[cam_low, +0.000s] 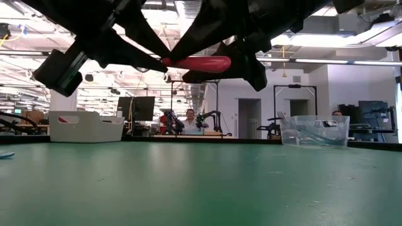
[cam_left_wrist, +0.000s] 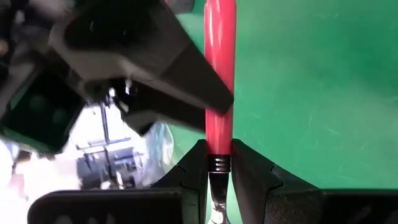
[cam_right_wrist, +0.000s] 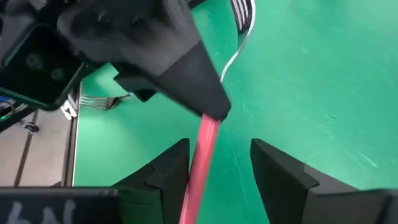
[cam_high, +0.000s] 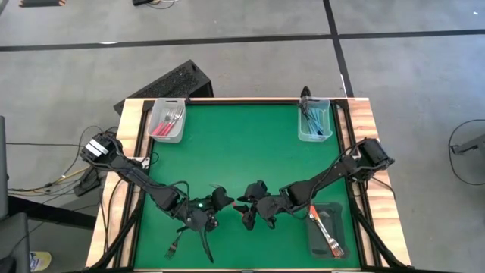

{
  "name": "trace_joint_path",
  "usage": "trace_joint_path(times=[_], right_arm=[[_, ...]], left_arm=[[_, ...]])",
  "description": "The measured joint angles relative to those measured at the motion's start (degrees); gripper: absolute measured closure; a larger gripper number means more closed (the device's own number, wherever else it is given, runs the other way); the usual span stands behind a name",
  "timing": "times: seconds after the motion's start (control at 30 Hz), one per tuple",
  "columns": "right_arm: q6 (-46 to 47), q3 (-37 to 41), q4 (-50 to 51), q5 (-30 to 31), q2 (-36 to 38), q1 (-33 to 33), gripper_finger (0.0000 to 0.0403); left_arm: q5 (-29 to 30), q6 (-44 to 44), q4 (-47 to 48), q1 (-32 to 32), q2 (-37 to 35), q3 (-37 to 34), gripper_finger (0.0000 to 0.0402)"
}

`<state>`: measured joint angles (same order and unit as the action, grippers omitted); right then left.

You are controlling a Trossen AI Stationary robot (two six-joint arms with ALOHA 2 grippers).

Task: Sort silverware by color (type)
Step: Put the pink fork into the white bin

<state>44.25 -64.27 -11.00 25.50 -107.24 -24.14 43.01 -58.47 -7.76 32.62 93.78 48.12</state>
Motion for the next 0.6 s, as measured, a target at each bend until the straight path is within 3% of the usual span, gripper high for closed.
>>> trace_joint_path(times=[0.27, 0.43, 0.6], right_arm=[[1.2, 0.1, 4.8, 7.4, 3.4, -0.1, 0.0238], [-1.2, 0.0, 11.9, 20.0, 13.1, -2.4, 0.0242], [-6.1, 0.0, 14.1, 29.3, 19.4, -6.5, 0.0242]], left_arm=[[8.0, 20.4, 3.7, -3.9, 0.0, 0.0, 0.0358], [11.9, 26.1, 10.4, -8.1, -1.8, 0.0, 0.0358], [12.7, 37.2, 23.0, -17.1, -7.9, 0.0, 0.0358]])
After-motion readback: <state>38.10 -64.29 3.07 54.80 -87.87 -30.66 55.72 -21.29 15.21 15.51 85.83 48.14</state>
